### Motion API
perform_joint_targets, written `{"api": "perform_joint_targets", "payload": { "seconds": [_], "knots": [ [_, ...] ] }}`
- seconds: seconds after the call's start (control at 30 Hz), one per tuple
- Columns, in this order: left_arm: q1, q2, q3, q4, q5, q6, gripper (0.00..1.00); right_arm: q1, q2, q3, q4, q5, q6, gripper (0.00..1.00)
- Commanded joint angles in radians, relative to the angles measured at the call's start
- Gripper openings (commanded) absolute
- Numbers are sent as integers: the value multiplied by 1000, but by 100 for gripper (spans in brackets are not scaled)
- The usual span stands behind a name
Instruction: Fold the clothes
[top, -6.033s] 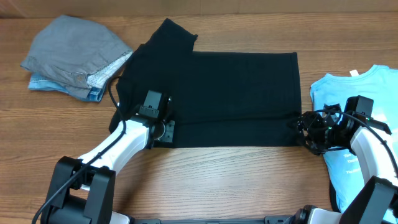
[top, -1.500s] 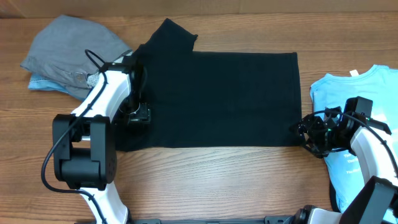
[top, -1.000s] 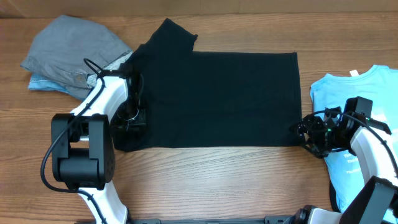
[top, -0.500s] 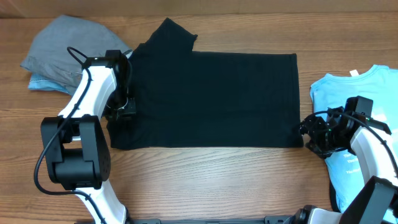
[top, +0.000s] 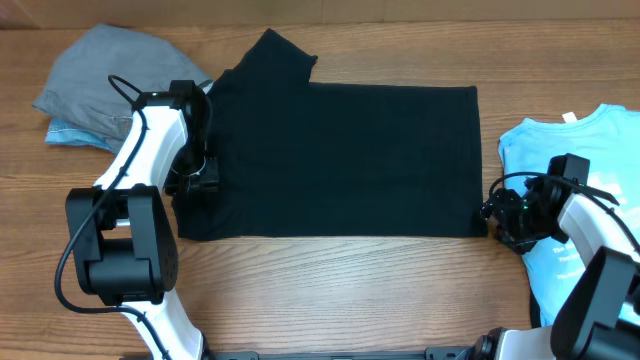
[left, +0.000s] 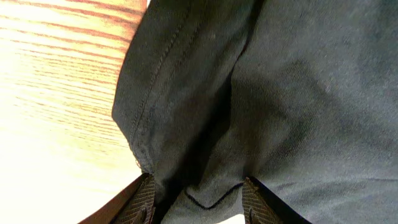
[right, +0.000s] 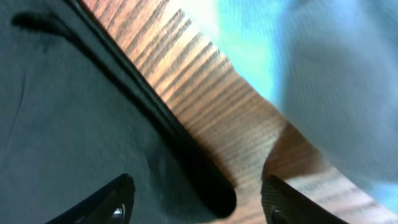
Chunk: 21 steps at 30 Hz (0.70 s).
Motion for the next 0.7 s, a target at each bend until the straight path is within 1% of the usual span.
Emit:
{"api": "perform_joint_targets", "payload": {
  "seconds": [0.0, 0.07, 0.1, 0.13, 0.2, 0.23, 0.27, 0.33, 0.37, 0.47, 0.6, 0.67],
  "knots": [
    [0, -24, 13, 16, -10, 7, 45, 8, 39, -5, 19, -23, 8, 59],
    [0, -24, 13, 23, -10, 7, 42, 9, 56, -5, 26, -37, 8, 52],
    [0, -24, 13, 27, -10, 8, 39, 9, 65, -5, 27, -47, 8, 47],
    [0, -24, 13, 30, -10, 7, 37, 9, 69, -5, 26, -56, 8, 36],
    [1, -23, 12, 38, -11, 8, 31, 8, 74, -5, 9, -45, 8, 20],
    [1, -23, 12, 43, -13, 11, 27, 8, 73, -5, 0, -22, 17, 13],
    [1, -23, 12, 49, -18, 11, 22, 5, 72, -5, -10, 7, 42, 8],
    [1, -23, 12, 54, -18, 24, 17, -1, 72, 1, -23, 47, 66, 4],
    [1, -23, 12, 58, -19, 32, 15, -5, 72, 6, -29, 61, 69, 4],
    [1, -23, 12, 73, -22, 58, 15, -14, 72, 35, -68, 114, 85, 4],
    [1, -23, 12, 103, -38, 61, 13, -17, 71, 97, -157, 216, 107, 4],
    [2, -23, 12, 122, -41, 64, 12, -17, 71, 116, -182, 222, 114, 4]
  ]
}}
